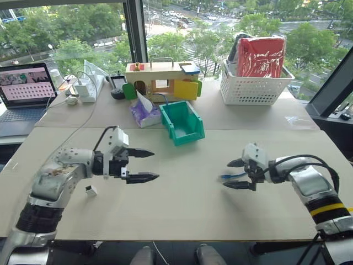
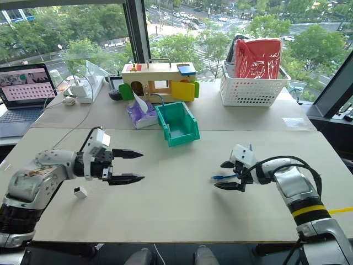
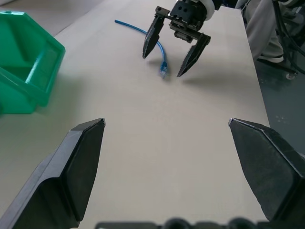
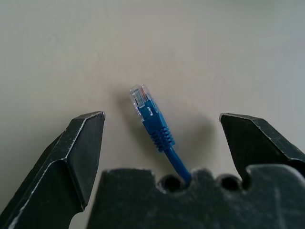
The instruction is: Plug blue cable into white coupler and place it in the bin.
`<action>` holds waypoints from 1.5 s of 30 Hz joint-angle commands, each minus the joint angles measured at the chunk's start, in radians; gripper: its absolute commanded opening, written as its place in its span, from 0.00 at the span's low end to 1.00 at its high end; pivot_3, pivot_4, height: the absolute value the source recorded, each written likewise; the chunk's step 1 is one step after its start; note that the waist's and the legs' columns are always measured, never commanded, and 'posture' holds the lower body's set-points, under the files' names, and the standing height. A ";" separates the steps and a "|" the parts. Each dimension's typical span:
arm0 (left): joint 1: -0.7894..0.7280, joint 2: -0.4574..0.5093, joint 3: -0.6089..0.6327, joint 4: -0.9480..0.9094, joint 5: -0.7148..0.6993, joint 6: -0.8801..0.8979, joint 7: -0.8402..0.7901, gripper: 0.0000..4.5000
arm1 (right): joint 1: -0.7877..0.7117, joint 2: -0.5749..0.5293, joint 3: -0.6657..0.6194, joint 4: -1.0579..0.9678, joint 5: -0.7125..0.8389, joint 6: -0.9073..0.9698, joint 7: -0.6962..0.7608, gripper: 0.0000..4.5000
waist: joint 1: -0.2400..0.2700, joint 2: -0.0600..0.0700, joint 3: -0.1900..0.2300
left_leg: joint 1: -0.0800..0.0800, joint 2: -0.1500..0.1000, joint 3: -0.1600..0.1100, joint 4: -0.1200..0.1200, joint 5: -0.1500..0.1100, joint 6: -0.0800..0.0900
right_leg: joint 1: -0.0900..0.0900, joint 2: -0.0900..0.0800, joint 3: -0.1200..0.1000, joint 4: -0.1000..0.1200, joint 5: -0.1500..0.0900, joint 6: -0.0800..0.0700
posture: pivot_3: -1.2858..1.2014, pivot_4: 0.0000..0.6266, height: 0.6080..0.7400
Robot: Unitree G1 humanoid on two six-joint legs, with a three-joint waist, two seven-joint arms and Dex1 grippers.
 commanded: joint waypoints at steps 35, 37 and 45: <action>-0.110 -0.171 -0.317 0.195 0.385 -0.414 -0.039 1.00 | -0.040 0.252 0.028 -0.492 0.009 0.425 -0.052 0.76 | -0.006 0.000 0.000 | 0.002 0.001 -0.002 0.000 0.000 0.000 | -0.001 0.002 0.000 0.006 -0.001 -0.003 | 0.52 0.24 0.94; -0.127 -0.187 -0.335 0.231 0.413 -0.443 -0.044 1.00 | -0.031 0.222 -0.020 -0.553 0.048 0.483 -0.068 0.89 | -0.003 0.000 0.000 | 0.002 0.001 -0.002 0.000 0.000 0.000 | -0.001 0.002 0.000 0.005 -0.001 -0.003 | 0.52 0.24 0.94; -0.201 -0.262 -0.381 0.470 0.507 -0.606 -0.054 1.00 | 0.106 0.038 -0.213 -0.786 0.213 0.722 -0.115 0.97 | 0.007 0.000 0.000 | 0.001 0.000 -0.002 0.000 0.000 0.000 | -0.001 0.001 -0.001 0.004 -0.001 -0.003 | 0.52 0.24 0.94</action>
